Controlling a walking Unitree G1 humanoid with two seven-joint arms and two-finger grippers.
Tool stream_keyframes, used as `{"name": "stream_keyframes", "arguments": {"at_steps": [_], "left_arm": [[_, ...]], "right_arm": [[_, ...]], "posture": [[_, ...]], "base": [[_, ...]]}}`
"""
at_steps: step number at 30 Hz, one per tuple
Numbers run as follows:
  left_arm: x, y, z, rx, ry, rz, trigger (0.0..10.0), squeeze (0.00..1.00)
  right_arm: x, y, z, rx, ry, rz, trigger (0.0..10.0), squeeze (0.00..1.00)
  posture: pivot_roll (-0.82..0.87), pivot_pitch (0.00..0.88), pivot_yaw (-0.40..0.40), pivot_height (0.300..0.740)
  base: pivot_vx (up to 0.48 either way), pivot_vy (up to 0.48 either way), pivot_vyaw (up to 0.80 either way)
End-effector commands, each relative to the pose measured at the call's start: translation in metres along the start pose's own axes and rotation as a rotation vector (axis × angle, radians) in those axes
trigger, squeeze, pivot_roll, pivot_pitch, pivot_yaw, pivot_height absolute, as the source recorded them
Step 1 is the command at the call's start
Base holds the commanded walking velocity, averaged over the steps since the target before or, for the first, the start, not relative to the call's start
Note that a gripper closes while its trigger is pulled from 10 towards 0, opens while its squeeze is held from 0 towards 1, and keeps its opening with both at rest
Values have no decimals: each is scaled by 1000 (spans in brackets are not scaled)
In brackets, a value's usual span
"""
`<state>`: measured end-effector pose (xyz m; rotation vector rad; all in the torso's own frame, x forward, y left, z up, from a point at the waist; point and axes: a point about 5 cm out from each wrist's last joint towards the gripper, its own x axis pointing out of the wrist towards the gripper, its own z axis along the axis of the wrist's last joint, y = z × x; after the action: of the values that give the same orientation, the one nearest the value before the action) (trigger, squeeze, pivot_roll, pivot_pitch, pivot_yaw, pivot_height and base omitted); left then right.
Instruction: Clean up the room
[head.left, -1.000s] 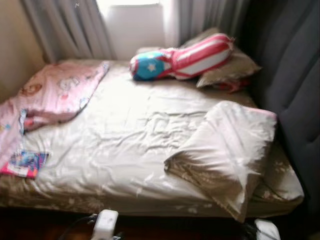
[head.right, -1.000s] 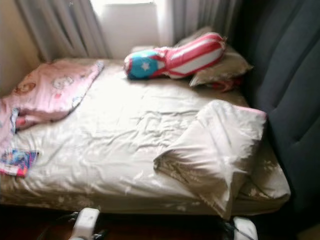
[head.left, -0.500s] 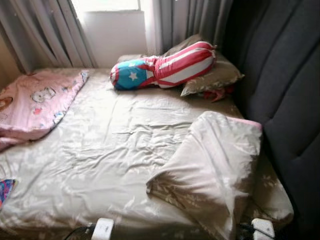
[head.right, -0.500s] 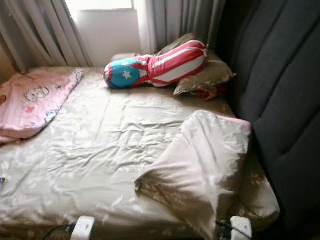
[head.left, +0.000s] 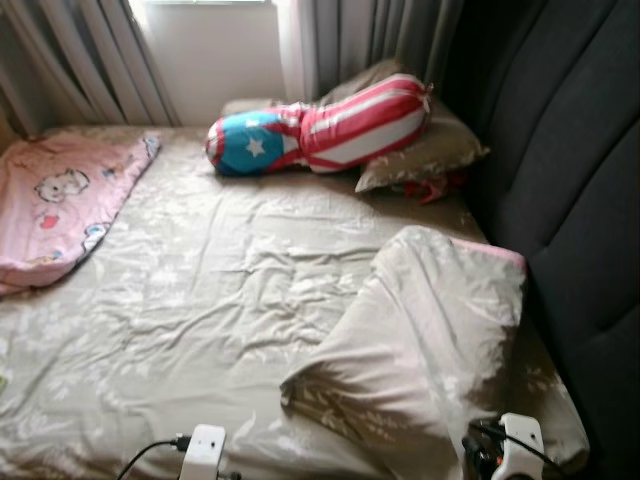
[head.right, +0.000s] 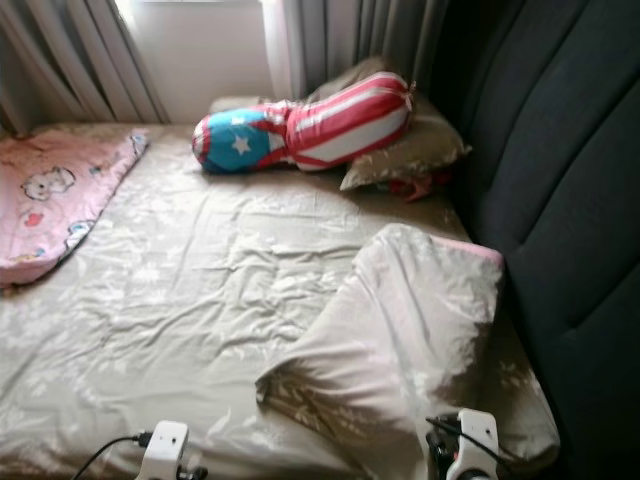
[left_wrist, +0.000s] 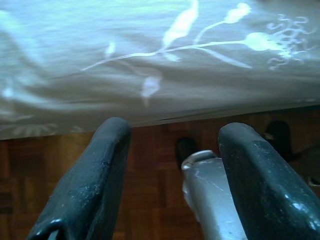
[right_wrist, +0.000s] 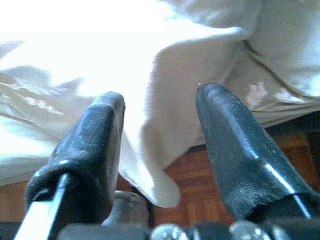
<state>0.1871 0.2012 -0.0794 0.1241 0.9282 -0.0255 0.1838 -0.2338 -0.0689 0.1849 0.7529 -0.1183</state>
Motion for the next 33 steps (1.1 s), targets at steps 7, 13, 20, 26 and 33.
{"name": "stream_keyframes", "arguments": {"at_steps": [7, 13, 20, 26, 33], "left_arm": [[2, -4, 14, 6, -64, -19, 10000, 0], [3, -6, 19, -1, -84, -29, 10000, 0], [4, -5, 32, -16, -148, -32, 10000, 0], [2, -6, 56, -80, -304, -11, 10000, 0], [-8, -17, 125, -73, -632, -23, 10000, 0]], "right_arm": [[2, -3, 12, 60, -72, -21, 10000, 1000], [3, -4, 17, 55, -79, -27, 10000, 1000], [5, -5, 30, 62, -143, -31, 10000, 0], [4, -6, 45, 67, -239, -5, 10000, 0], [2, -8, 52, 51, -296, 29, 10000, 0]], "posture": [[-108, 0, 9, 722], [-127, 0, 9, 722], [-169, 0, -6, 722], [-129, 0, 1, 722], [-116, 0, -7, 722]], "base": [[0, 0, 0], [0, 0, 0], [0, 0, 0], [0, 0, 0], [0, 0, 0]]}}
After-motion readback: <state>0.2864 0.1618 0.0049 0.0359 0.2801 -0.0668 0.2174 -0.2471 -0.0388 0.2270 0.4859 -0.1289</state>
